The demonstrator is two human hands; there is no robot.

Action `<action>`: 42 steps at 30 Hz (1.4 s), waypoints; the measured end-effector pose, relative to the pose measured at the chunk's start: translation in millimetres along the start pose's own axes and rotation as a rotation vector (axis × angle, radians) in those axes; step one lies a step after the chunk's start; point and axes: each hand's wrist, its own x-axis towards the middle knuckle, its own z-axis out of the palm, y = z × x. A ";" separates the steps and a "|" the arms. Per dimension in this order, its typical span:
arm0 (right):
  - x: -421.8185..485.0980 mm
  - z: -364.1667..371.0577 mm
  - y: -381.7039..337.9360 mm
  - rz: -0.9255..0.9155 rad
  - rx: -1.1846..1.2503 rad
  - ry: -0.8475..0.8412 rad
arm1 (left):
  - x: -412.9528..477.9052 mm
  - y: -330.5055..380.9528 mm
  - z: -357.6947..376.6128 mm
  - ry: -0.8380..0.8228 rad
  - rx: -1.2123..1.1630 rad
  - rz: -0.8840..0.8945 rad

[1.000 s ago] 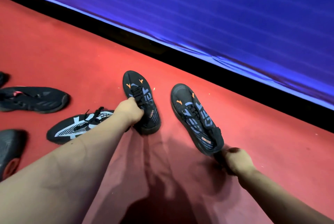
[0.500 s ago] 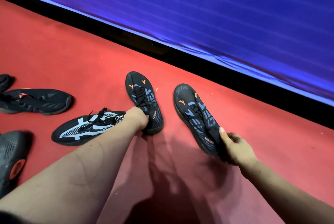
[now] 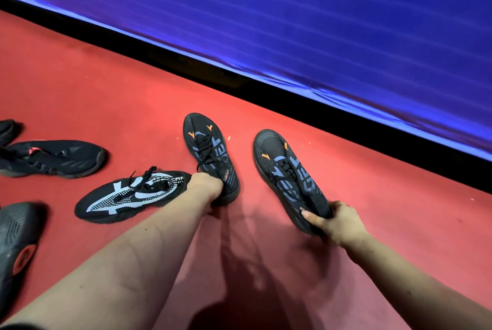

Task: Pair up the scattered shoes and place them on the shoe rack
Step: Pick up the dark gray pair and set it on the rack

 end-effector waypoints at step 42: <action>-634.5 -322.1 -75.7 0.897 1.412 0.146 | -636.7 61.1 -214.9 -0.654 0.022 -0.054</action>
